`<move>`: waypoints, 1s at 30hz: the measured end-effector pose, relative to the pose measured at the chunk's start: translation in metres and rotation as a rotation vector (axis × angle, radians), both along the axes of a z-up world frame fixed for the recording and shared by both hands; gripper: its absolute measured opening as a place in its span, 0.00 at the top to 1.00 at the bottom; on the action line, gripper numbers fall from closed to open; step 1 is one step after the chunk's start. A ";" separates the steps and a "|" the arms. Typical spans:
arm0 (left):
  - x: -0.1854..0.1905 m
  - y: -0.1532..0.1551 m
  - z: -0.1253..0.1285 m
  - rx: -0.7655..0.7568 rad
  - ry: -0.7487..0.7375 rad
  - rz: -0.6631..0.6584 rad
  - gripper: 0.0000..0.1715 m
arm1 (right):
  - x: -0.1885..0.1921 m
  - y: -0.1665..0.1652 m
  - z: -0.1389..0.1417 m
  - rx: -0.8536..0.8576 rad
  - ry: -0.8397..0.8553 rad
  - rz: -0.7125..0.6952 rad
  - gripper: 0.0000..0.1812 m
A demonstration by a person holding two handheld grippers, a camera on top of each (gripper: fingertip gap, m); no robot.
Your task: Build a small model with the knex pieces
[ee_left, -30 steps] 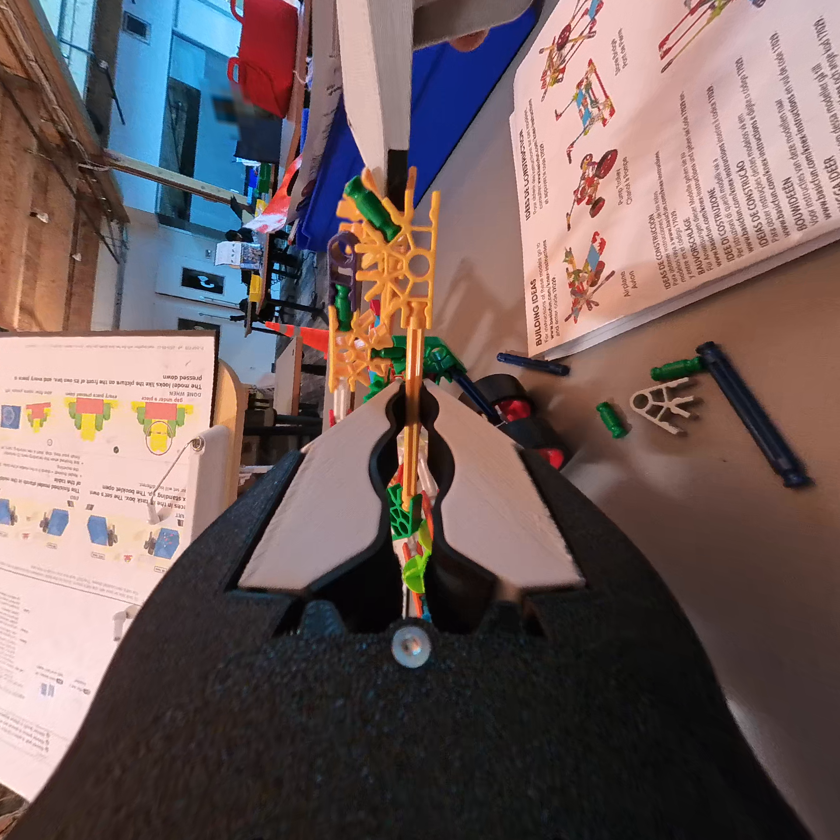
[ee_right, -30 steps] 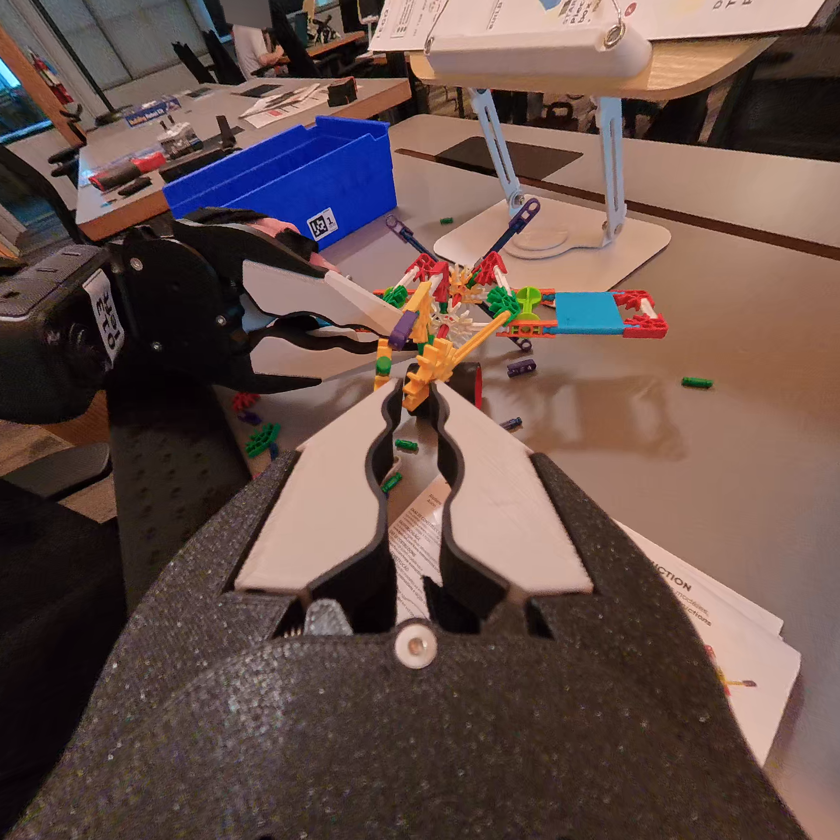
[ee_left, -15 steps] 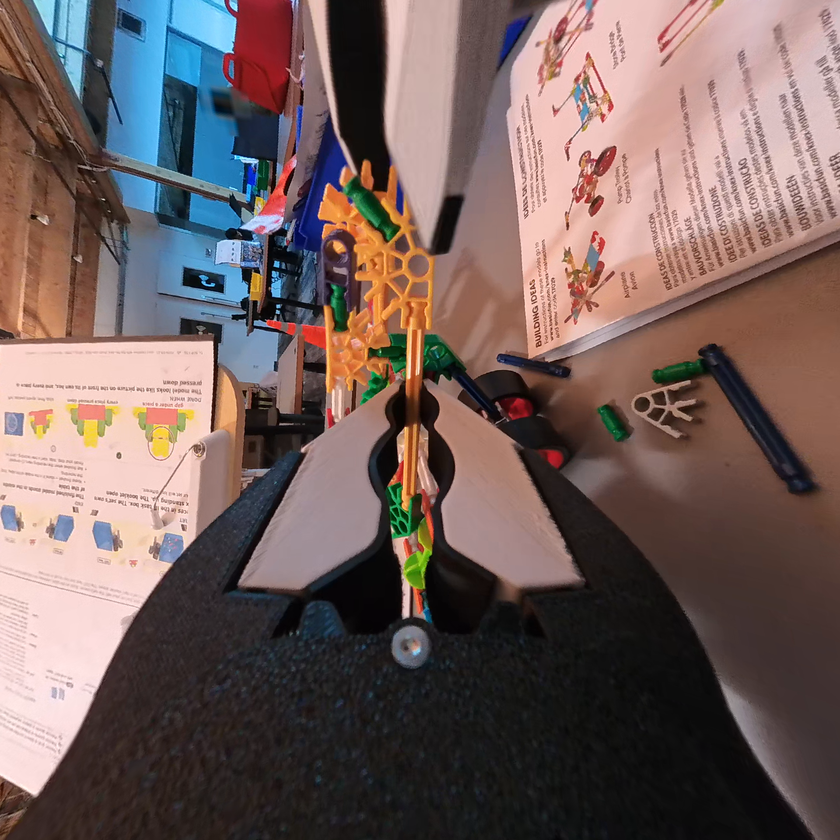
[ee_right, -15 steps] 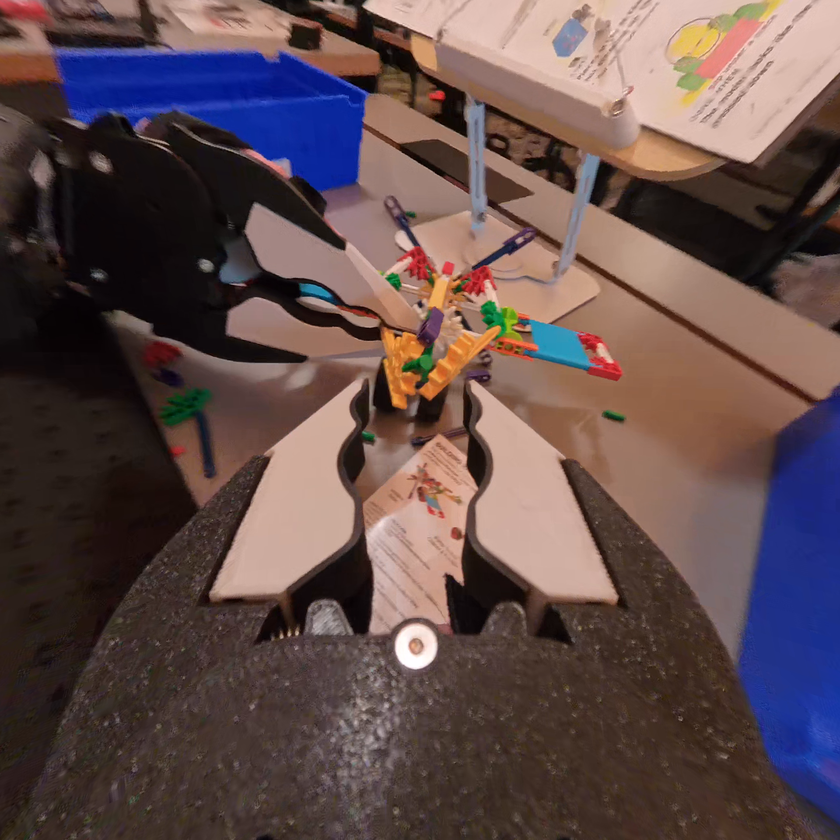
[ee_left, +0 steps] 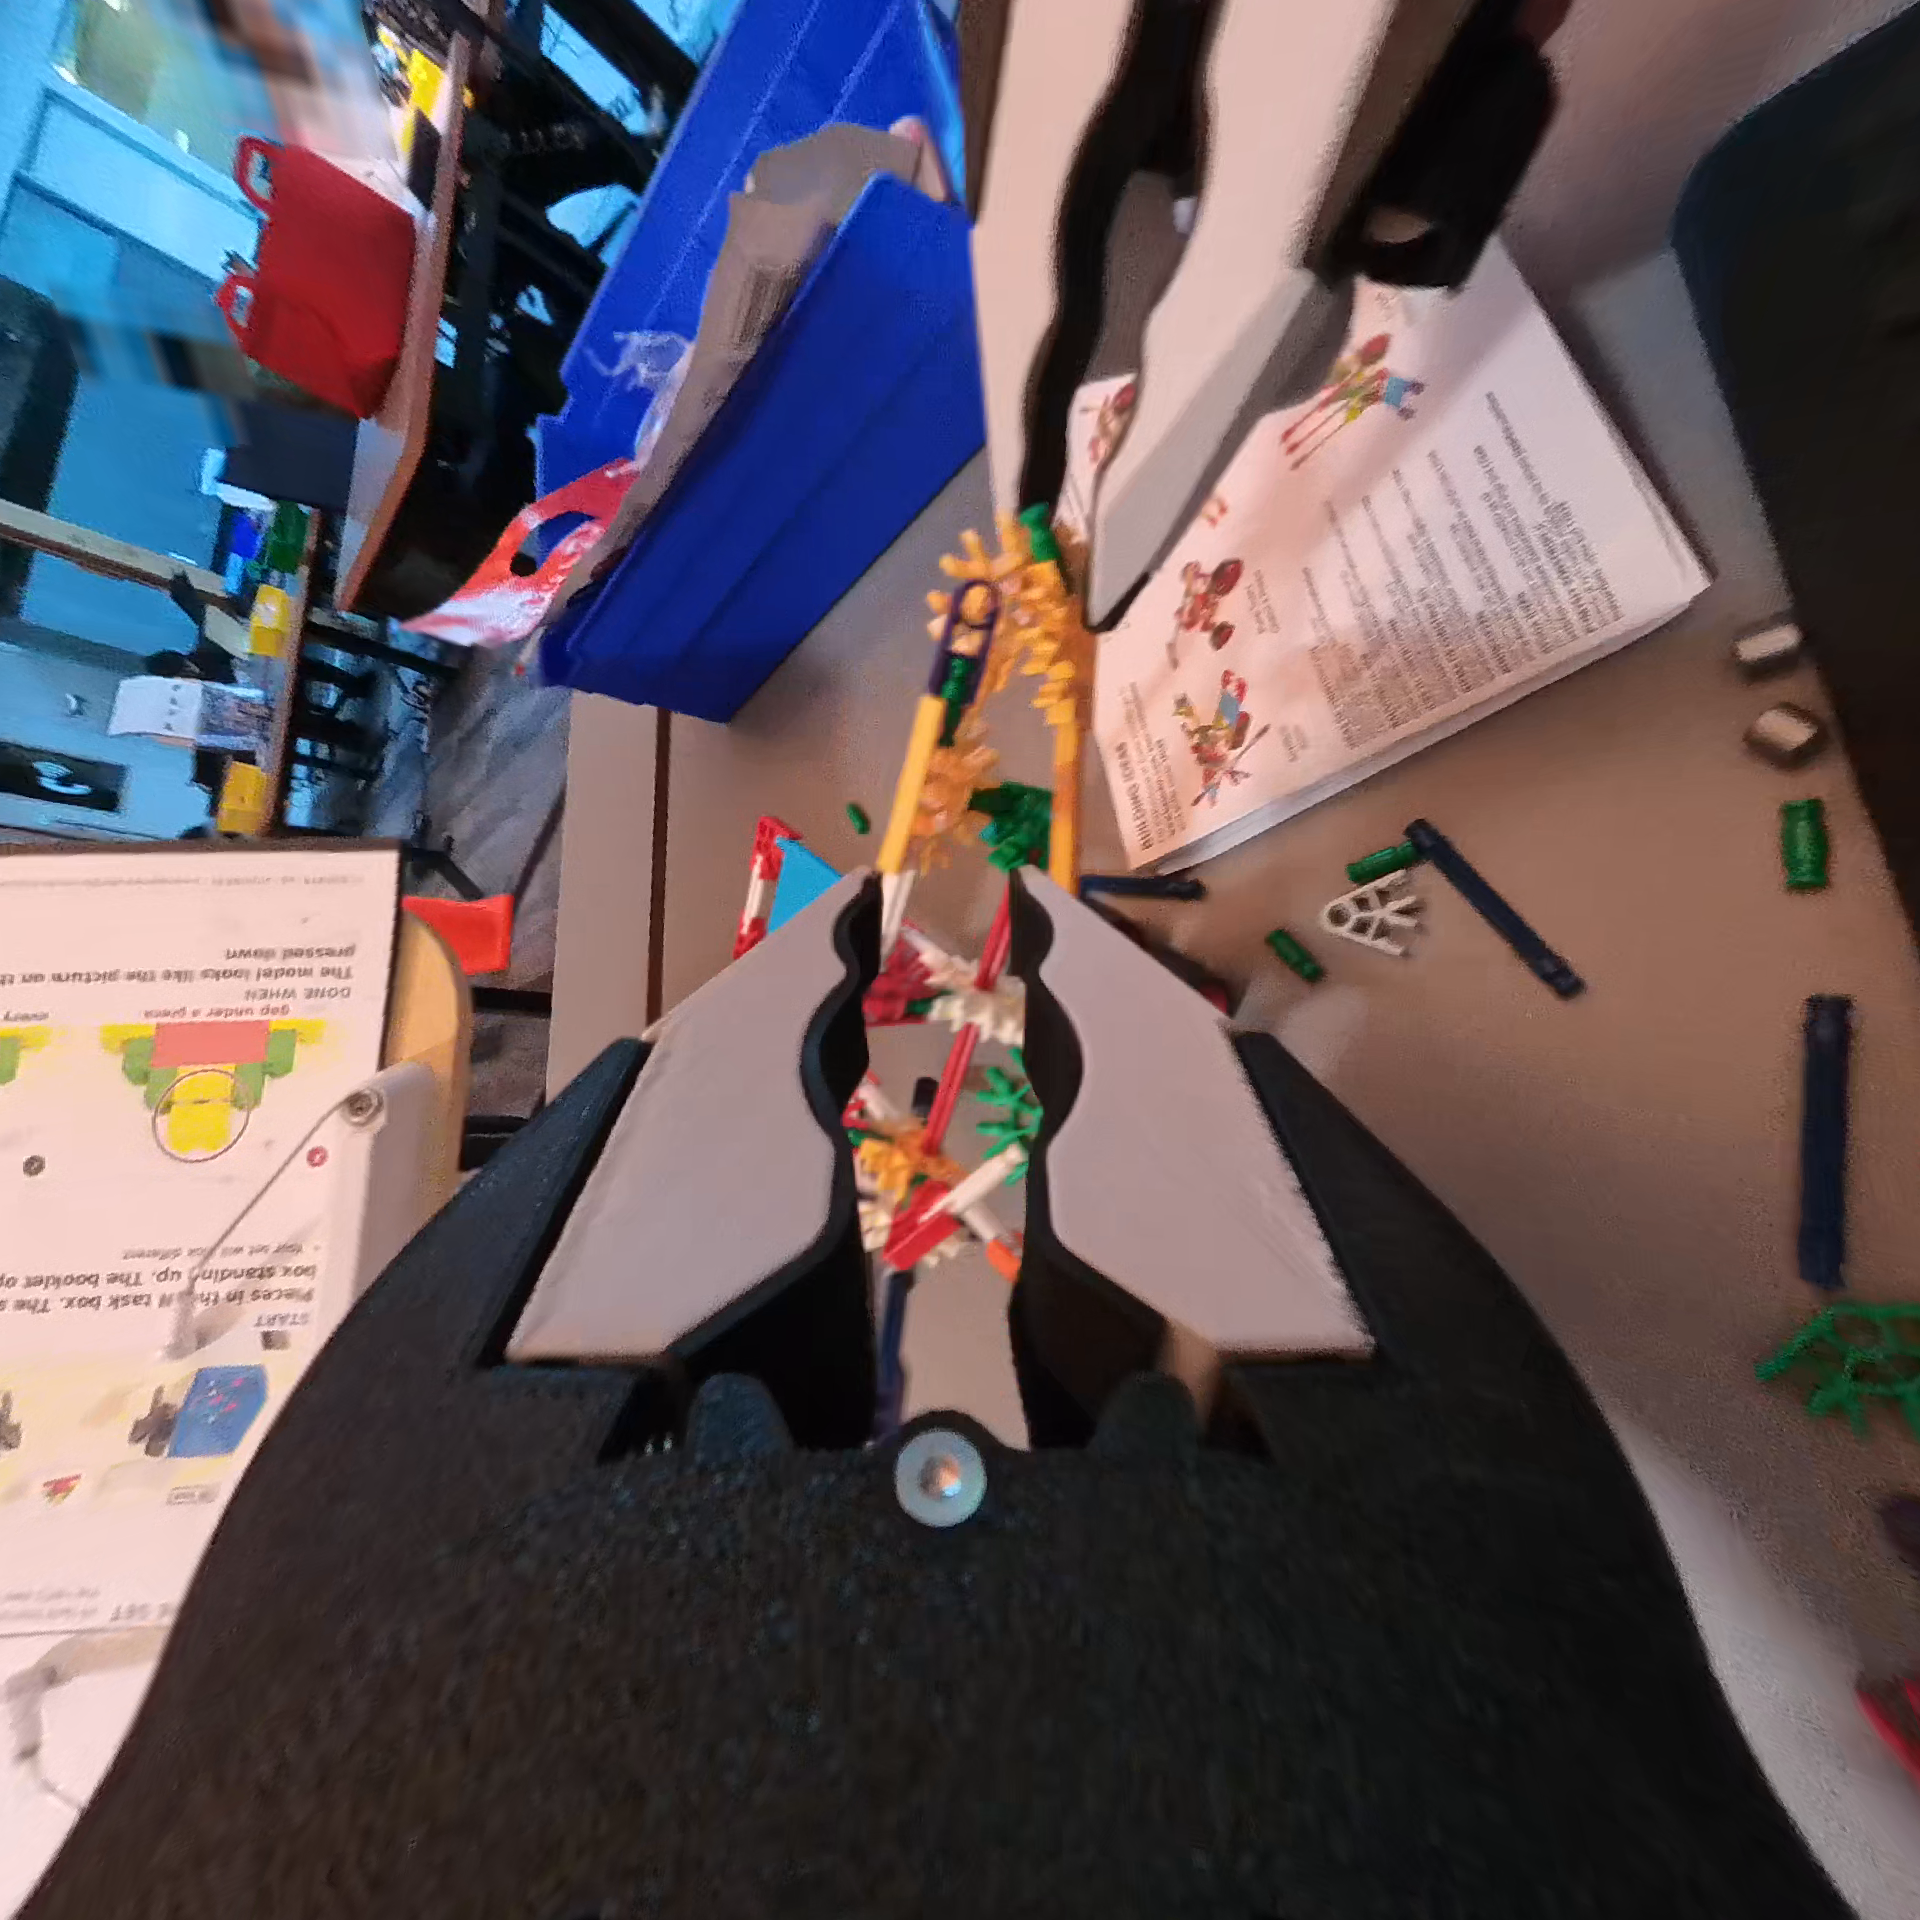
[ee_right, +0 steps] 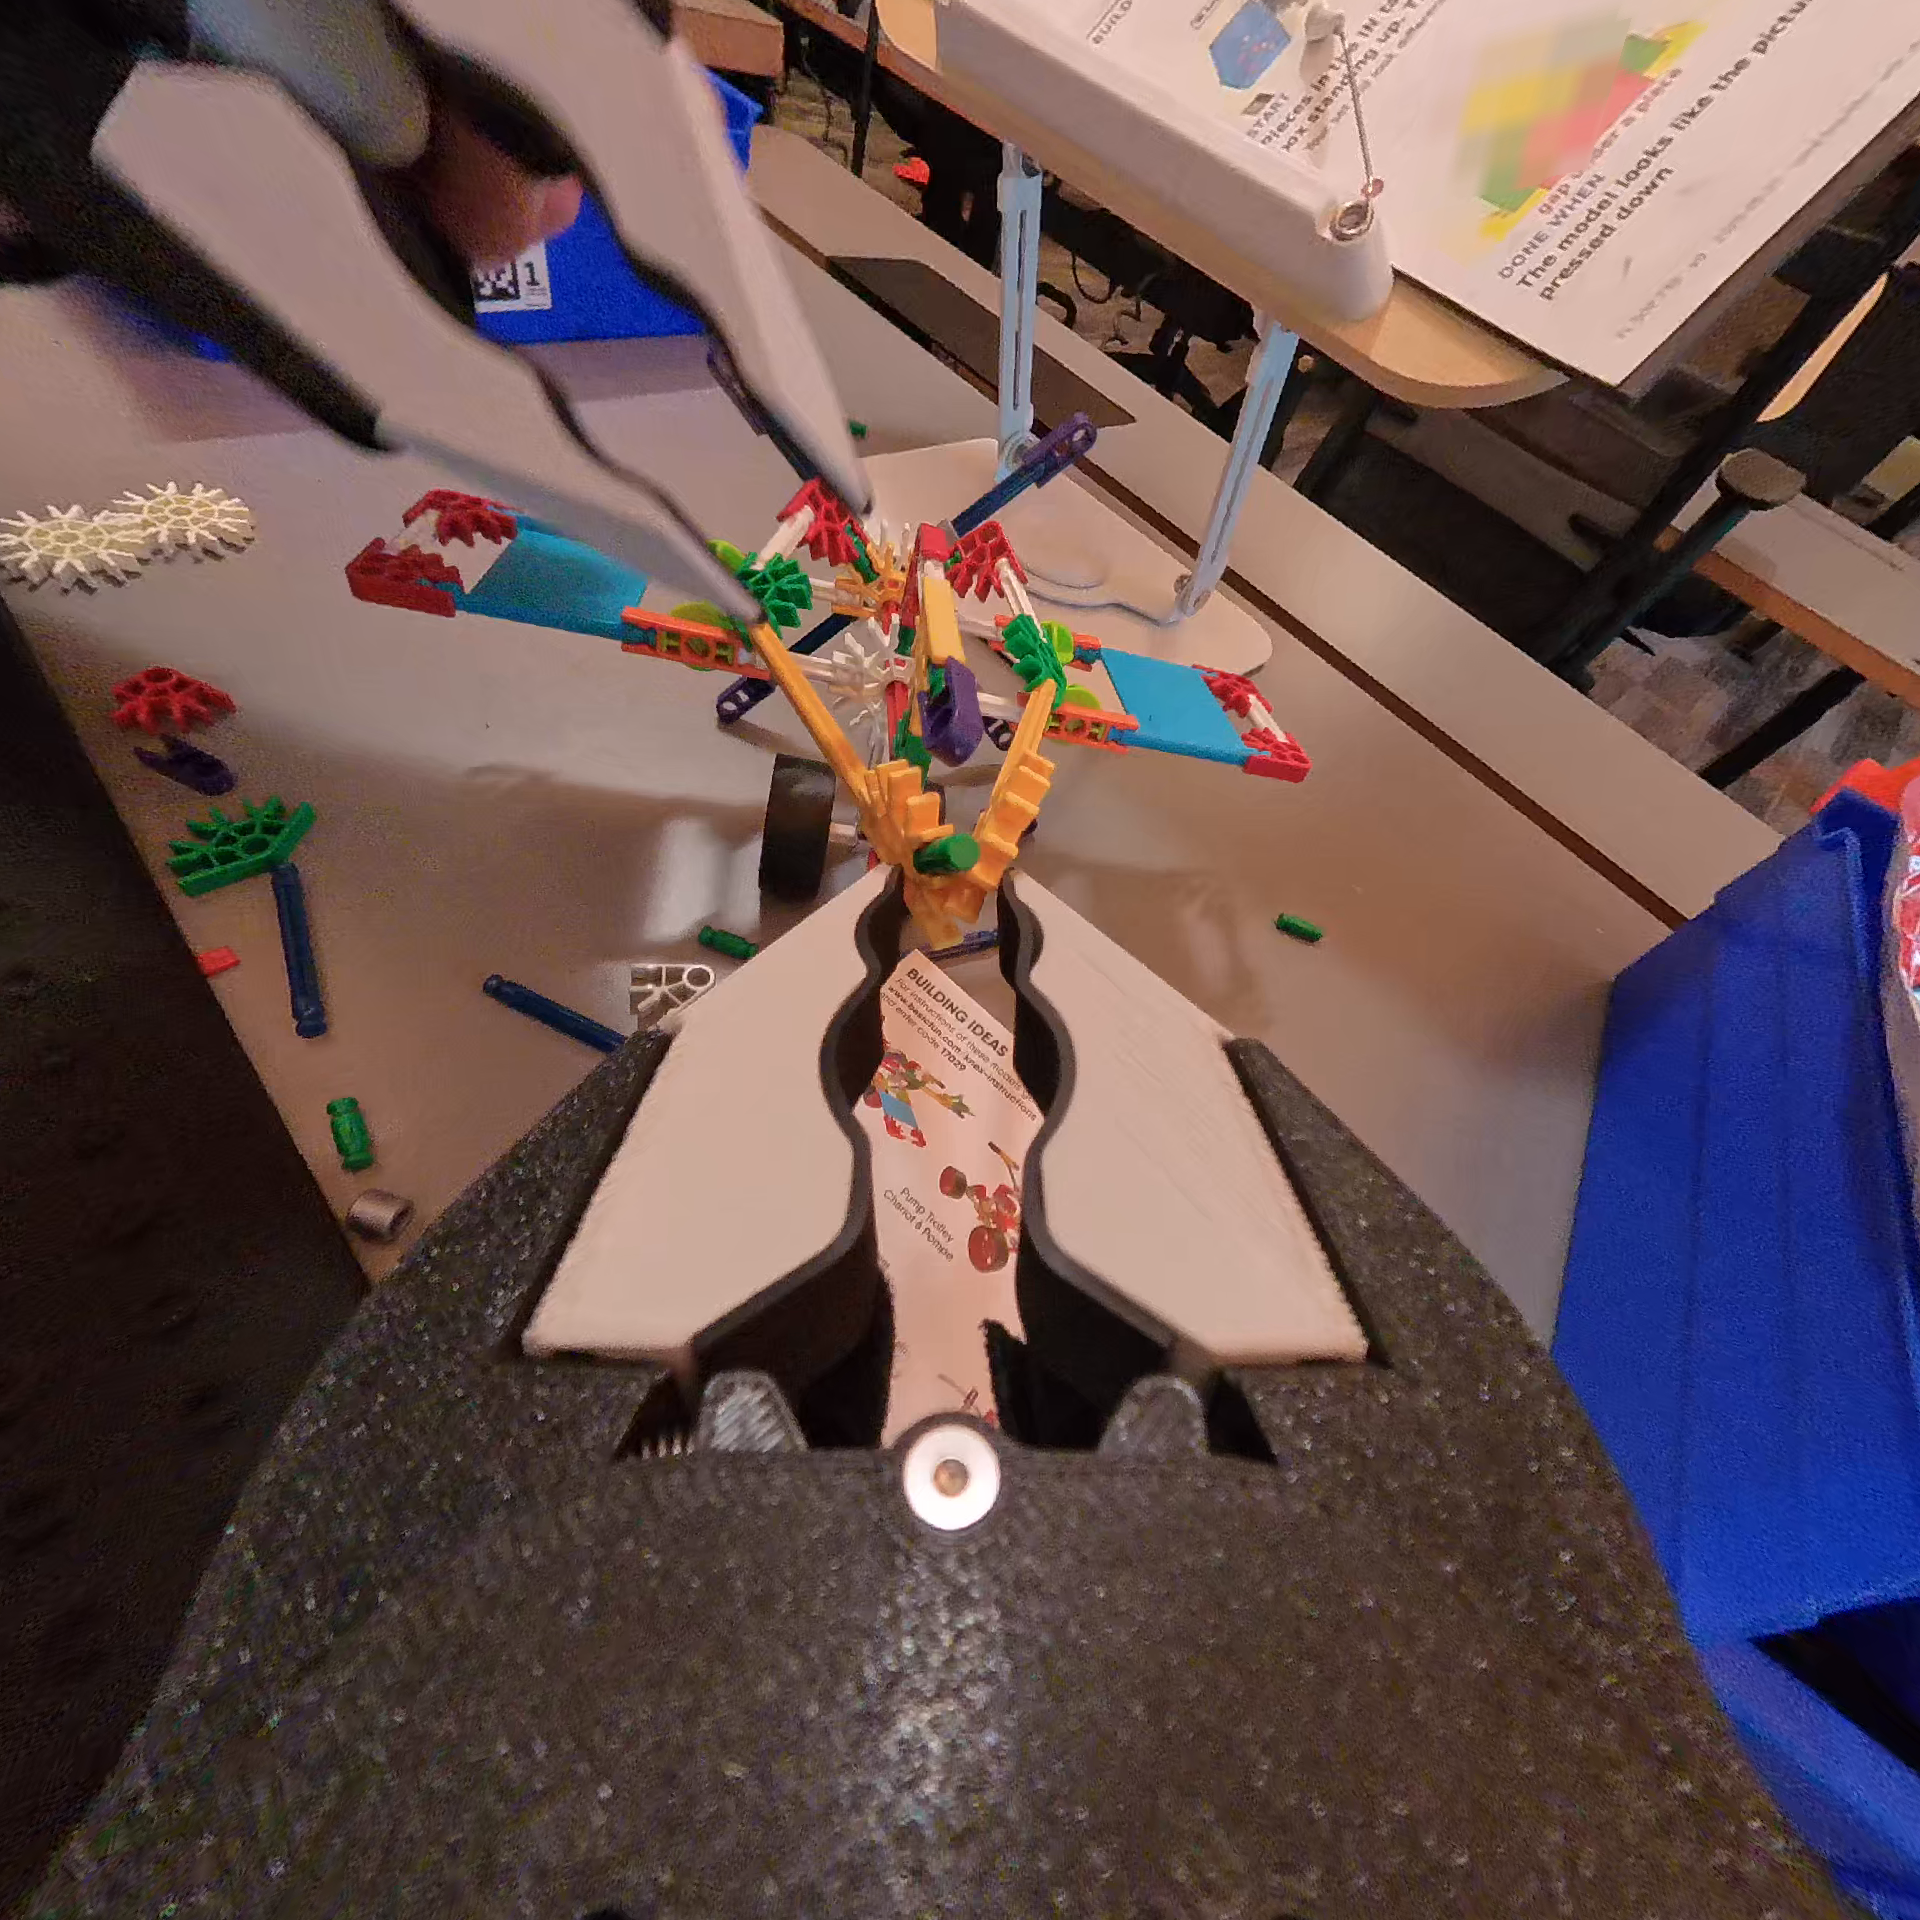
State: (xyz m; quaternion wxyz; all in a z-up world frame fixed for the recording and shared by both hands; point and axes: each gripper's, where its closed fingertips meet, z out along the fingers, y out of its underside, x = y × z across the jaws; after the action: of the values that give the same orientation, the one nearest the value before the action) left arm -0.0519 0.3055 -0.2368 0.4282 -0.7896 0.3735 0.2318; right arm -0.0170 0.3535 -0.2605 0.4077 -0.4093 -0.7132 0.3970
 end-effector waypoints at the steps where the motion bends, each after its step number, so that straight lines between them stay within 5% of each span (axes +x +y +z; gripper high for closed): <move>1: -0.006 0.001 0.002 -0.031 -0.010 0.000 0.86 | -0.001 0.001 0.000 0.004 -0.003 0.002 0.90; 10: -0.045 0.020 -0.028 -0.338 -0.055 0.035 0.91 | -0.021 0.016 0.001 0.066 -0.058 0.086 0.90; 30: -0.085 0.002 -0.031 -0.420 -0.112 0.185 0.95 | -0.072 0.010 -0.004 0.123 -0.028 0.203 0.92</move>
State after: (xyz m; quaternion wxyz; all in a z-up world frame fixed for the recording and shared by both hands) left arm -0.1370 0.3075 -0.2681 0.2515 -0.9039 0.3151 0.1430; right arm -0.0890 0.3632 -0.2649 0.3797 -0.3147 -0.7797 0.3858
